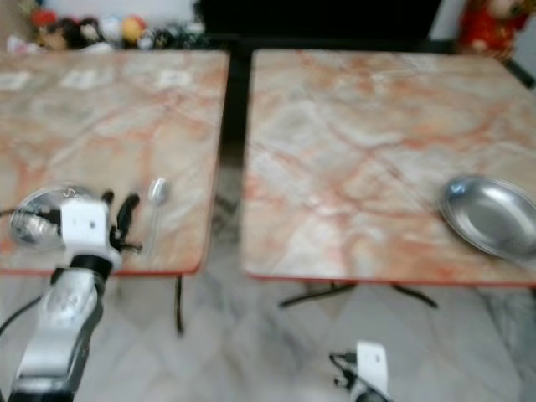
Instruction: Setting the table
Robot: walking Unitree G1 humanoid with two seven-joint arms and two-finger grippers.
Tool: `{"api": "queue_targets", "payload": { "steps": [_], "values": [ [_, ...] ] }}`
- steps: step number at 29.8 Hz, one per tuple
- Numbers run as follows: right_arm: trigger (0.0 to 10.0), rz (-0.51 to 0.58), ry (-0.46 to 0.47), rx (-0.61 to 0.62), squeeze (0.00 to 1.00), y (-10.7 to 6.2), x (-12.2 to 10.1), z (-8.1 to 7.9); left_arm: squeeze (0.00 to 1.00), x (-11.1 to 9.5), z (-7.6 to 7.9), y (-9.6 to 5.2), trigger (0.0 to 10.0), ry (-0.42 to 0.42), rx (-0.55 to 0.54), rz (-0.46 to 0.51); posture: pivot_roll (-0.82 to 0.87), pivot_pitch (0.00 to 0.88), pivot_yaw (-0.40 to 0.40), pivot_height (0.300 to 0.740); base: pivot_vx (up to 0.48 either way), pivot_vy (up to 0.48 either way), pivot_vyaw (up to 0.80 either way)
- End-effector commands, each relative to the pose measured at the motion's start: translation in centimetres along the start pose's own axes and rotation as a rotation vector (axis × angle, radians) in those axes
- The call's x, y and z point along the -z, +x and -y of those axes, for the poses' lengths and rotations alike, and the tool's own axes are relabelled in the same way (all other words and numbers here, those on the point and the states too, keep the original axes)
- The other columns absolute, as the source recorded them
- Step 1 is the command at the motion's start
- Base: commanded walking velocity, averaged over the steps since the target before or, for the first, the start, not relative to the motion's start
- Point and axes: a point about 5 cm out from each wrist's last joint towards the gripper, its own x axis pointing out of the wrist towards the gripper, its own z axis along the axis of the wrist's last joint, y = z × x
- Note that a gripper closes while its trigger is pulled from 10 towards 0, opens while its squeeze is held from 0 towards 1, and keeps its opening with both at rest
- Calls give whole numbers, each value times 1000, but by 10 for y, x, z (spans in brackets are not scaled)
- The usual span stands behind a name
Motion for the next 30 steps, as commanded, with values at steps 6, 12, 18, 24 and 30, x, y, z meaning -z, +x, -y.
{"api": "queue_targets", "payload": {
  "steps": [6,12,18,24,30],
  "values": [
    [10000,-10,-6,40,0,-2,2,12,0,-6,5,0,10000,-12,20,28,46,104,5,740,0,480,0],
    [10000,-12,-6,37,0,-2,3,12,0,-7,3,0,10000,-20,21,30,47,104,7,740,0,369,0],
    [10000,-12,-5,39,0,-2,3,12,0,-3,19,-3,10000,-207,175,-8,47,105,8,740,0,0,0],
    [10000,-12,-8,38,0,-2,2,12,0,-4,29,-2,10000,-256,240,-19,51,104,5,740,0,0,0],
    [10000,-11,-9,38,0,-2,2,12,0,-2,42,-5,10000,-270,288,-33,48,104,4,740,0,0,0]
  ]
}}
